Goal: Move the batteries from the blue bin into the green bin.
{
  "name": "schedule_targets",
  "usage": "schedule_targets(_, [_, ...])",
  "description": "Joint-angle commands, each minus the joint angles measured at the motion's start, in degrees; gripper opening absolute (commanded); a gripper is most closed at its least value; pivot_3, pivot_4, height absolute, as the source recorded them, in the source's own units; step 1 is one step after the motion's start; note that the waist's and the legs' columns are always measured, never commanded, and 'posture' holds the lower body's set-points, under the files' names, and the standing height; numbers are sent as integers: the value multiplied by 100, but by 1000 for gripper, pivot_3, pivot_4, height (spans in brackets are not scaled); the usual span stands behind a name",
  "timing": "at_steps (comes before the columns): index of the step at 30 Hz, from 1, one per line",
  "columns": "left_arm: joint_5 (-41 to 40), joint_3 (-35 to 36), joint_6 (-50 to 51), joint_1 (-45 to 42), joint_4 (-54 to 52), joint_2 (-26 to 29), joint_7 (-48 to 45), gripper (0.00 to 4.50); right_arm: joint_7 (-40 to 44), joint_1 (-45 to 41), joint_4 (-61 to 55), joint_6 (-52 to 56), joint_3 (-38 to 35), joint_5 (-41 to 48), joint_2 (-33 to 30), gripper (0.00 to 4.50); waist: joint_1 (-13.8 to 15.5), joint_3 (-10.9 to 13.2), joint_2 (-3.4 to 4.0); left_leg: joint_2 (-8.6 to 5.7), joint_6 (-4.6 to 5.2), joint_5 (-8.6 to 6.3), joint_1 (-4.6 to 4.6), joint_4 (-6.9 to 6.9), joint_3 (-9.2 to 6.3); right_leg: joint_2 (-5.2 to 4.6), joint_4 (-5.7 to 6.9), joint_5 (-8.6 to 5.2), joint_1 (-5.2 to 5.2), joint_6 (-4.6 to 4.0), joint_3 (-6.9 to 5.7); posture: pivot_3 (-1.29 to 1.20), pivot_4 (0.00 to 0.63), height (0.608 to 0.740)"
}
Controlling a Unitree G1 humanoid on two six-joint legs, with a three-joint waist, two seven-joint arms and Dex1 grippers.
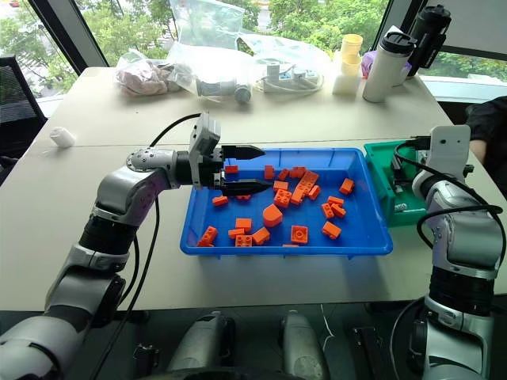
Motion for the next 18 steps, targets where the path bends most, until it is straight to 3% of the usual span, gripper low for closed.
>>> schedule_targets(1, [-360, 722, 494, 41, -589, 589, 195, 4500, 1064, 115, -670, -562, -454, 636, -401, 4475, -29, 1, 3, 3, 0, 0, 1, -1, -1, 4, 0, 0, -1, 0, 0, 0, 150, 740])
schedule_targets(3, [-581, 1029, 977, 399, -1009, 1051, 296, 4500, 1967, 569, -1047, -734, -791, 1177, -676, 4475, -40, 2, 3, 10, 1, 0, 5, -13, -2, 11, -1, 0, -3, 0, 0, 0, 150, 740])
schedule_targets(6, [-818, 1395, 1421, 1032, -1647, 1658, 409, 4500, 2585, 1091, -1260, -573, -1356, 1776, -939, 4475, -25, 2, 3, 19, 6, -4, 19, -26, -4, 15, -2, 0, 5, -1, 0, 0, 150, 740])
schedule_targets(10, [-1146, 2225, 2009, 1989, -2262, 2339, 684, 4500, 3916, 2367, -1603, 350, -1943, 2794, -1571, 4475, 28, 5, 1, 17, 6, -4, 50, -16, -12, 5, -22, -1, 60, -2, -7, 0, 150, 740])
schedule_targets(13, [-1347, 2545, 2292, 2686, -2734, 2669, 745, 4500, 4338, 3010, -1443, 440, -2179, 2834, -1902, 4475, 16, 5, 0, 16, 8, -6, 67, -15, -21, 0, -40, -2, 91, -2, -16, 0, 150, 740])
schedule_targets(18, [-1462, 2641, 2276, 3174, -2930, 2816, 797, 4500, 4499, 3331, -1031, 66, -2239, 2545, -2090, 4475, 11, 4, 0, 14, 8, -6, 83, -16, -15, 0, -41, -2, 104, -3, -16, 0, 150, 740])
